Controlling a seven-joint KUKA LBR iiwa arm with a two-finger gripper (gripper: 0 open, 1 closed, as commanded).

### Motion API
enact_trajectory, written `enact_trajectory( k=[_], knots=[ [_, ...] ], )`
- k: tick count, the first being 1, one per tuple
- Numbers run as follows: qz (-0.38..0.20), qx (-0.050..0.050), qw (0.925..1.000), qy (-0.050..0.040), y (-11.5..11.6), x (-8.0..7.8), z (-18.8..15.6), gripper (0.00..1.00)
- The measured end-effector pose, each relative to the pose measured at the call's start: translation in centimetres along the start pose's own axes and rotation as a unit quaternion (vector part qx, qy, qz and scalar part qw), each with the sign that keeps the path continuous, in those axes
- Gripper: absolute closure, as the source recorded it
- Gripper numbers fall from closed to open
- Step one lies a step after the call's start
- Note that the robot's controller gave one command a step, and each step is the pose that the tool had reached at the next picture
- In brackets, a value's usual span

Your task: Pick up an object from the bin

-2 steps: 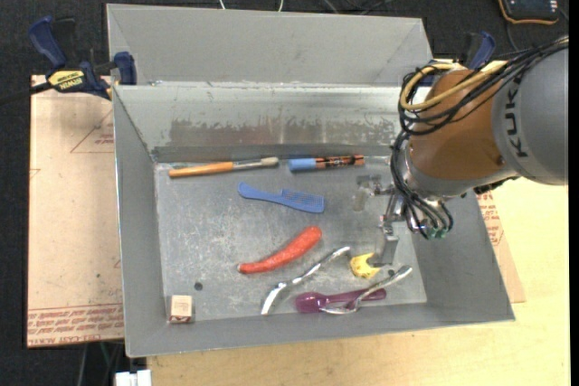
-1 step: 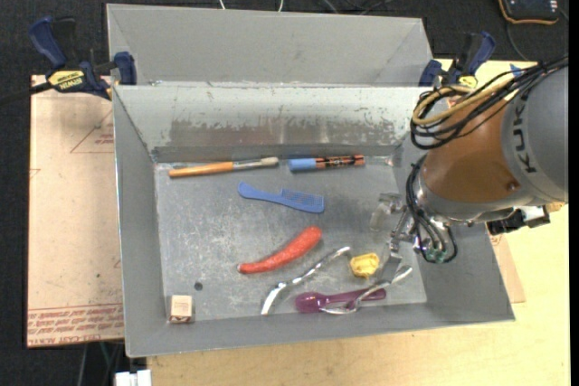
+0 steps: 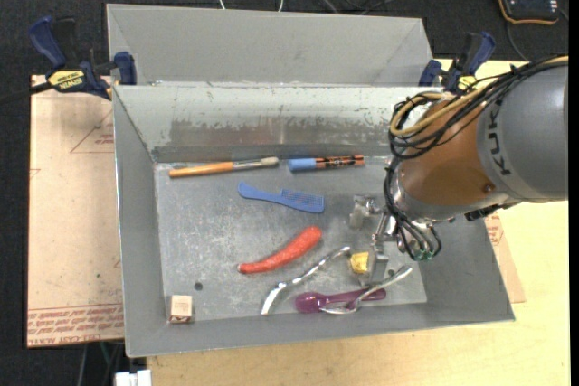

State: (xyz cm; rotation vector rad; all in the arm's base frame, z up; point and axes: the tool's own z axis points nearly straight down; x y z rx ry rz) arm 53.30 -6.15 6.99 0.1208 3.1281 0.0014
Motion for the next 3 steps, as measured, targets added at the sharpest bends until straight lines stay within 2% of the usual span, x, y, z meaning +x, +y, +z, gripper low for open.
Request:
enact_trajectory(
  k=[1, 2, 3],
  knots=[
    [0.061, 0.000, 0.9981, 0.0038, 0.5, 1.2, -0.1, 1.00],
    [0.061, 0.000, 0.9981, 0.0037, 0.5, 1.2, -0.1, 1.00],
    [0.061, 0.000, 0.9981, 0.0092, 0.6, 1.5, -3.5, 1.00]
  ],
)
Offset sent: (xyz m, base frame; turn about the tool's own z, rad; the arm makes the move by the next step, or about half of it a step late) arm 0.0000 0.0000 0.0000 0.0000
